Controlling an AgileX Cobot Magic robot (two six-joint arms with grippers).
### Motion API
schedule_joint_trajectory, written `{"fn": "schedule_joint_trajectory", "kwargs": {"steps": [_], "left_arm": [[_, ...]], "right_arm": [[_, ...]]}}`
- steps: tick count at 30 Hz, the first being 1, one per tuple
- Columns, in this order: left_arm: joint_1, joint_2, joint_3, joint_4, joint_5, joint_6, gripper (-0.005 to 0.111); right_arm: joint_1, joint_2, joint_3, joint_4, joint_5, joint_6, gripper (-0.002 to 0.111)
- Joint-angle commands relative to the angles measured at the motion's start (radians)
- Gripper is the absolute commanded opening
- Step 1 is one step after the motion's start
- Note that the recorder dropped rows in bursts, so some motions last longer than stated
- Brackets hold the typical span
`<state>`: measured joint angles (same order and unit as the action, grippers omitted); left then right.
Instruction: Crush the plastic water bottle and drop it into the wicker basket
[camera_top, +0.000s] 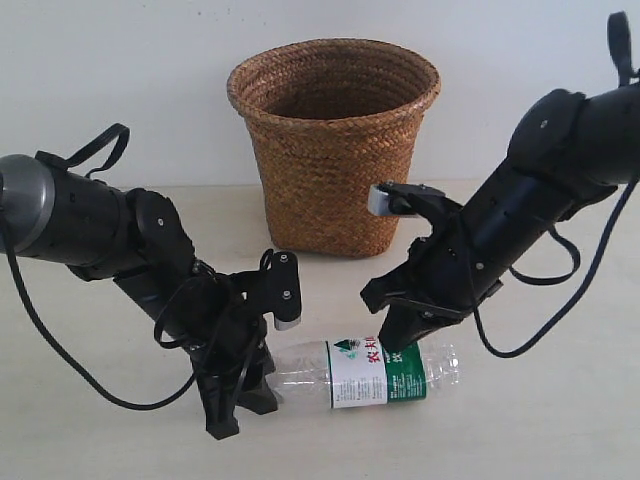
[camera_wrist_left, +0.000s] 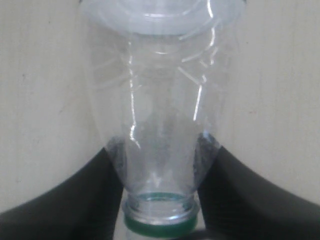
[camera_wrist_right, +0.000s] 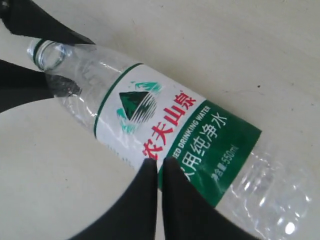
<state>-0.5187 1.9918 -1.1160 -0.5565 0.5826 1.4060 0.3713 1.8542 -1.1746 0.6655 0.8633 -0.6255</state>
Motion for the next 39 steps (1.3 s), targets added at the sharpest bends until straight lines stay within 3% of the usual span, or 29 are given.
{"fn": "schedule_joint_trajectory", "kwargs": {"steps": [1,5,9,17,23,39], "left_arm": [[-0.005,-0.001,-0.005,-0.008,-0.004,-0.008,0.004],[-0.005,-0.001,-0.005,-0.008,-0.004,-0.008,0.004],[-0.005,-0.001,-0.005,-0.012,0.004,-0.008,0.004],[-0.005,0.005,-0.005,-0.012,0.015,-0.026,0.004],[-0.005,0.011,-0.005,-0.010,0.020,-0.049,0.004],[-0.005,0.011,-0.005,-0.008,0.023,-0.045,0.004]], "right_arm": [[0.001,0.072,-0.003,0.029,-0.011,-0.039,0.000],[-0.001,0.171,-0.009,0.024,-0.099,-0.039,0.000],[-0.001,0.269,-0.050,-0.037,-0.066,-0.009,0.000],[-0.001,0.334,-0.150,-0.341,0.005,0.283,0.000],[-0.001,0.346,-0.153,-0.515,0.014,0.358,0.000],[-0.001,0.020,-0.153,-0.148,0.103,0.105,0.000]]}}
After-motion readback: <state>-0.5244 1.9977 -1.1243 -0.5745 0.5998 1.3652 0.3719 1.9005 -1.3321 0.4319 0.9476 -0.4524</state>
